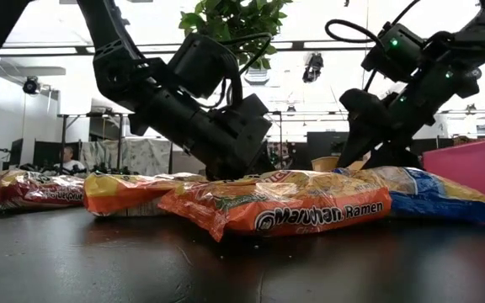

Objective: Sort Maruchan noodles
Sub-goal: Put the blue noodle pack into the pink bin

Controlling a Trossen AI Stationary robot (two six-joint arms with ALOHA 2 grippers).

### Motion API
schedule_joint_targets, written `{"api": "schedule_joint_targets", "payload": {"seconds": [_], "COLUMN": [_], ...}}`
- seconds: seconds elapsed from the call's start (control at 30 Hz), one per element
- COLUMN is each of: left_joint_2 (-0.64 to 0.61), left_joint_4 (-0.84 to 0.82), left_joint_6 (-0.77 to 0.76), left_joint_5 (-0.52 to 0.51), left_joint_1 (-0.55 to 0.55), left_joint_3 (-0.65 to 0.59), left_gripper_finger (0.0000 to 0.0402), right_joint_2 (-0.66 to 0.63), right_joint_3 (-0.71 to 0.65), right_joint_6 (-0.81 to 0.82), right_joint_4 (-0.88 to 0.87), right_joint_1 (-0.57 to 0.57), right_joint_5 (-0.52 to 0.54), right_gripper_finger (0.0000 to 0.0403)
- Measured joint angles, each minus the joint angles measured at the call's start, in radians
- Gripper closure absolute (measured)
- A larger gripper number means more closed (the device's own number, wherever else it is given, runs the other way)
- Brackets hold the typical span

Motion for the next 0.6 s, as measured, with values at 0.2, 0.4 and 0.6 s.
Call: {"api": "schedule_joint_targets", "payload": {"seconds": [0.2, 0.4, 0.6], "left_joint_2": [0.0, 0.001, 0.001], "left_joint_4": [-0.002, -0.004, -0.004], "left_joint_6": [0.0, -0.003, -0.006], "left_joint_5": [-0.002, -0.002, -0.002], "left_joint_1": [0.0, 0.0, 0.0], "left_joint_3": [-0.001, -0.002, -0.002], "left_gripper_finger": [0.0327, 0.0327, 0.0327], "right_joint_2": [0.108, 0.225, 0.256], "right_joint_3": [-0.007, -0.007, -0.007], "right_joint_6": [-0.048, -0.08, -0.098], "right_joint_4": [0.176, 0.403, 0.419], "right_joint_1": [0.003, 0.002, 0.002], "right_joint_5": [-0.056, -0.172, -0.179], "right_gripper_finger": [0.0186, 0.0186, 0.0217]}}
